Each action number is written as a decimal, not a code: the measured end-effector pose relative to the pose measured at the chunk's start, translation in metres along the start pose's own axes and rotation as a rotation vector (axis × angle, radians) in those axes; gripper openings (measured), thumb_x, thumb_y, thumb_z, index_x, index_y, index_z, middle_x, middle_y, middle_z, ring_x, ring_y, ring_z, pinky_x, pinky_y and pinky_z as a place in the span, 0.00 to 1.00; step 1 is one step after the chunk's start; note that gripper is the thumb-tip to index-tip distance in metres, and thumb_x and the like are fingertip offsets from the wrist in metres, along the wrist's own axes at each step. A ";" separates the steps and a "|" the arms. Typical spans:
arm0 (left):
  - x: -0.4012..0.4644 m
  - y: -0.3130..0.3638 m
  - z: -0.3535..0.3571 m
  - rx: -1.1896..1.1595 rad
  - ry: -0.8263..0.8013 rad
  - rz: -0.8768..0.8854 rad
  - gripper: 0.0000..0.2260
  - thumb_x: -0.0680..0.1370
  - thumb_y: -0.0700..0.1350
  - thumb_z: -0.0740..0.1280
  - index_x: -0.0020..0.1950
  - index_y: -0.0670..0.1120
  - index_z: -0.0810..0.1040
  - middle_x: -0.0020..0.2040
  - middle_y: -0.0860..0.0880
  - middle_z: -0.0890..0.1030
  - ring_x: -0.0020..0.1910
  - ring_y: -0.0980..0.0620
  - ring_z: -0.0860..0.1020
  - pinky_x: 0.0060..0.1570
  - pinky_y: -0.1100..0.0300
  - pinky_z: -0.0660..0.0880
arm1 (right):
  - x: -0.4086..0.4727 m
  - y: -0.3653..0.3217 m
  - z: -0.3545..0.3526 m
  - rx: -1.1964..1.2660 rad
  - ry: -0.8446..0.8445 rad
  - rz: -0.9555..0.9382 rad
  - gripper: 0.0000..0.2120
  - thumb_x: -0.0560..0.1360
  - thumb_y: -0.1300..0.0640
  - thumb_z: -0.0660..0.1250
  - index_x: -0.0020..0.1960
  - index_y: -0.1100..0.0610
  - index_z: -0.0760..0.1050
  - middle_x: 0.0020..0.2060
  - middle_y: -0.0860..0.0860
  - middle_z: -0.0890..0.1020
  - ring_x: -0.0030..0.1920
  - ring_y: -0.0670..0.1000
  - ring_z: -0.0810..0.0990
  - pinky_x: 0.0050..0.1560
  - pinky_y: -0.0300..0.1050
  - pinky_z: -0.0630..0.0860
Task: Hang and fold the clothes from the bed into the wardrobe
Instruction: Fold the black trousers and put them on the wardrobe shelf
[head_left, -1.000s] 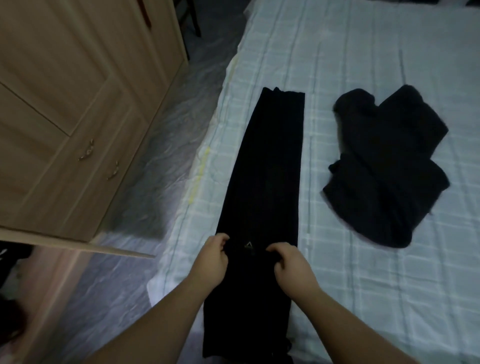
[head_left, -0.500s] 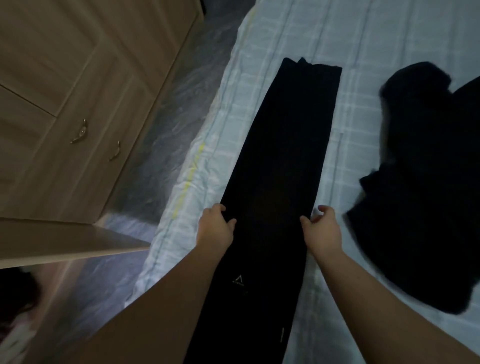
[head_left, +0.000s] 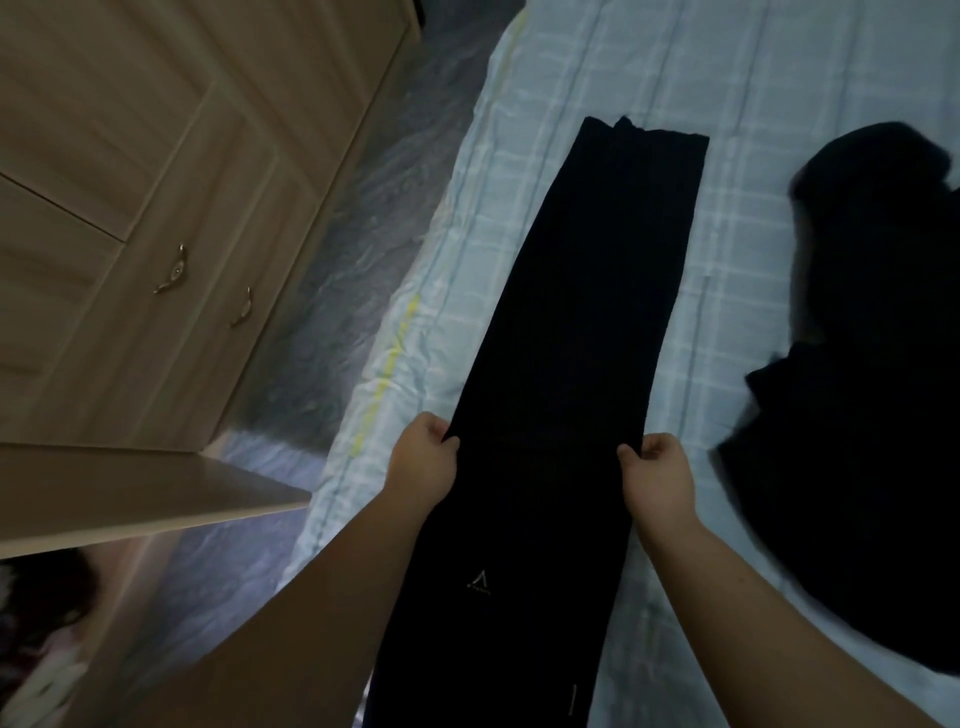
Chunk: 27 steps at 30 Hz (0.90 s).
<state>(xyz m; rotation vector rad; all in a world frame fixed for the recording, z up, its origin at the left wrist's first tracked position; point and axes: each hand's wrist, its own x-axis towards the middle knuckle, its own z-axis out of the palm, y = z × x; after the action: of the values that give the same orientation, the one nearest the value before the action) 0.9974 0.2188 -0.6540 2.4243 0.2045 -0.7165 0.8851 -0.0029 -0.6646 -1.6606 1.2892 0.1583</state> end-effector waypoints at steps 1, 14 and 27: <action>0.001 -0.003 0.000 0.014 0.016 0.000 0.09 0.78 0.40 0.67 0.41 0.50 0.70 0.38 0.52 0.75 0.40 0.52 0.75 0.44 0.58 0.68 | 0.002 0.001 0.001 0.011 -0.009 0.018 0.08 0.78 0.57 0.67 0.51 0.61 0.73 0.42 0.56 0.80 0.41 0.53 0.79 0.41 0.47 0.75; 0.046 0.060 0.010 0.086 -0.070 0.152 0.08 0.76 0.44 0.64 0.53 0.51 0.68 0.44 0.49 0.79 0.44 0.47 0.79 0.48 0.52 0.77 | 0.042 -0.041 -0.004 -0.058 0.036 -0.033 0.15 0.76 0.55 0.70 0.60 0.59 0.72 0.45 0.51 0.79 0.40 0.47 0.77 0.37 0.41 0.69; 0.175 0.182 0.033 -0.015 -0.224 0.208 0.14 0.76 0.45 0.72 0.59 0.44 0.76 0.53 0.46 0.80 0.51 0.47 0.79 0.52 0.58 0.75 | 0.150 -0.124 -0.013 0.232 0.093 -0.057 0.04 0.77 0.58 0.69 0.49 0.58 0.79 0.40 0.53 0.84 0.42 0.54 0.84 0.49 0.50 0.82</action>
<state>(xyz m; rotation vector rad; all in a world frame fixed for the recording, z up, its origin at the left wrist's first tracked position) 1.1844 0.0483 -0.6790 2.2864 -0.1301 -0.8773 1.0416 -0.1182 -0.6749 -1.5181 1.2758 -0.1007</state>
